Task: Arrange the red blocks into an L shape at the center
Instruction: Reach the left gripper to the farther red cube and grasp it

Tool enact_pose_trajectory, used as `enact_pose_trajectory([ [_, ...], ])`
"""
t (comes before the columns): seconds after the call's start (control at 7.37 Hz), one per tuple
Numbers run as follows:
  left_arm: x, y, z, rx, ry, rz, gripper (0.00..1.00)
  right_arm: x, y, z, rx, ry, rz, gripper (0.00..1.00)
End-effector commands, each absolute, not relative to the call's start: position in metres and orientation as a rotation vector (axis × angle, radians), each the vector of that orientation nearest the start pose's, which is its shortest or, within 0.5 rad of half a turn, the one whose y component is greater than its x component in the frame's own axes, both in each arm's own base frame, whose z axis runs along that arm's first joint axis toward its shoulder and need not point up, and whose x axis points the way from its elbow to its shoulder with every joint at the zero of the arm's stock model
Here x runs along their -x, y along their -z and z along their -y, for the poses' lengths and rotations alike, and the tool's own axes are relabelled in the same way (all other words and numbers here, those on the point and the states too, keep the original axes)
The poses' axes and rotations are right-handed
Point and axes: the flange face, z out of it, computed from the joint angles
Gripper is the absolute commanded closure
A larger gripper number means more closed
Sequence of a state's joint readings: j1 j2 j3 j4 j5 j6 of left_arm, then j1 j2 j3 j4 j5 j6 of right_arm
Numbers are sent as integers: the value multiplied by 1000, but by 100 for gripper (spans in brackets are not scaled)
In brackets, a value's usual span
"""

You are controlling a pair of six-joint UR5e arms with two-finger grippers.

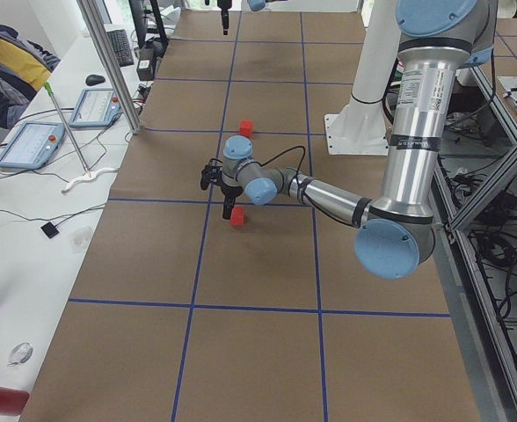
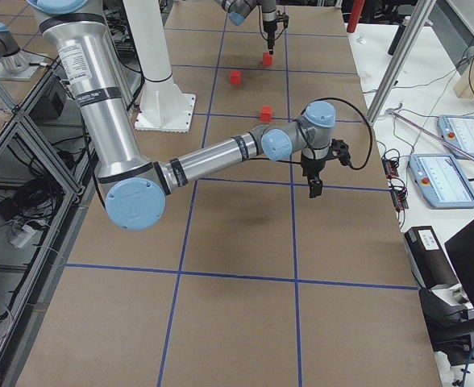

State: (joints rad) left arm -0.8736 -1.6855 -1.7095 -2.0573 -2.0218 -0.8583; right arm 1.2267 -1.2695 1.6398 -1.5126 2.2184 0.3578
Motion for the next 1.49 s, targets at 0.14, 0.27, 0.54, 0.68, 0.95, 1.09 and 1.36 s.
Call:
enact_pose_trajectory([
  [0.14,-310,-503,483,-208,-31,-774,1,138,-460,603,-167,122,737,1],
  [0.27,-314,-504,480,-205,-39,-772,2,138,-460,603,-167,122,737,1],
  [0.54,-322,-505,474,-201,-67,-771,44,137,-459,603,-168,121,736,1],
  [0.68,-325,-506,471,-196,-74,-770,75,137,-460,603,-167,120,734,1],
  [0.95,-328,-494,473,-207,-84,-789,100,138,-458,603,-169,121,736,1],
  [1.09,-335,-472,479,-258,-156,-809,100,138,-458,603,-170,121,736,1],
  [1.36,-343,-409,509,-516,-483,-793,100,137,-461,602,-166,120,734,1],
])
